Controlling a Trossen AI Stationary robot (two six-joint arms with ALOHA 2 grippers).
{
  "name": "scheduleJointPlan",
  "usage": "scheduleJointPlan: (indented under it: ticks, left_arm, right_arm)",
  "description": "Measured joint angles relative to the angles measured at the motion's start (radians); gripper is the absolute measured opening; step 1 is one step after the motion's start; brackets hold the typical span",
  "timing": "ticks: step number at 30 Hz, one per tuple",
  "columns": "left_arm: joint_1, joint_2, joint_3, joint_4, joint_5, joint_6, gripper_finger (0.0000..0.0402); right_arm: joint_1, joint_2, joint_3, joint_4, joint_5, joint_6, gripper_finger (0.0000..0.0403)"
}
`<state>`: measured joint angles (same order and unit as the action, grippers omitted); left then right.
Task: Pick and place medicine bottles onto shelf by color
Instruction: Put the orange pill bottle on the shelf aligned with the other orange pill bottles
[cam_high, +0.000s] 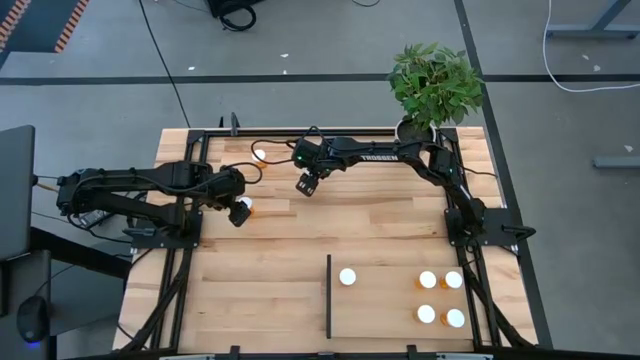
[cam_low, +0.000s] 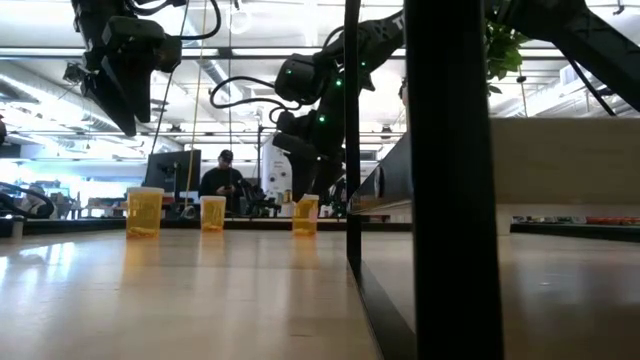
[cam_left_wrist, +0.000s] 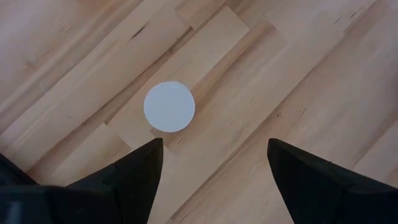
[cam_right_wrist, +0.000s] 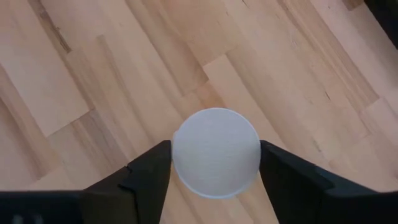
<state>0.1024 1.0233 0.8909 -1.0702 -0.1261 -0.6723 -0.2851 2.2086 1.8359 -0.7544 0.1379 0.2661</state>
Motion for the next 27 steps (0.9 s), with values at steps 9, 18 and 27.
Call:
scheduleJointPlan:
  ticks: [9,18,27]
  left_arm:
    - [0.0,0.0,0.0,0.0,0.0,0.002,0.0293]
    - [0.0,0.0,0.0,0.0,0.0,0.002,0.0293]
    - [-0.002,0.0,0.0,0.001,0.0,-0.027,0.0293]
  right_arm:
    - [0.002,-0.001,0.0,-0.008,-0.007,0.024,0.023]
    - [0.031,-0.004,0.017,-0.11,-0.061,0.023,0.0232]
    - [0.109,-0.058,0.053,-0.285,-0.103,0.047,0.0232]
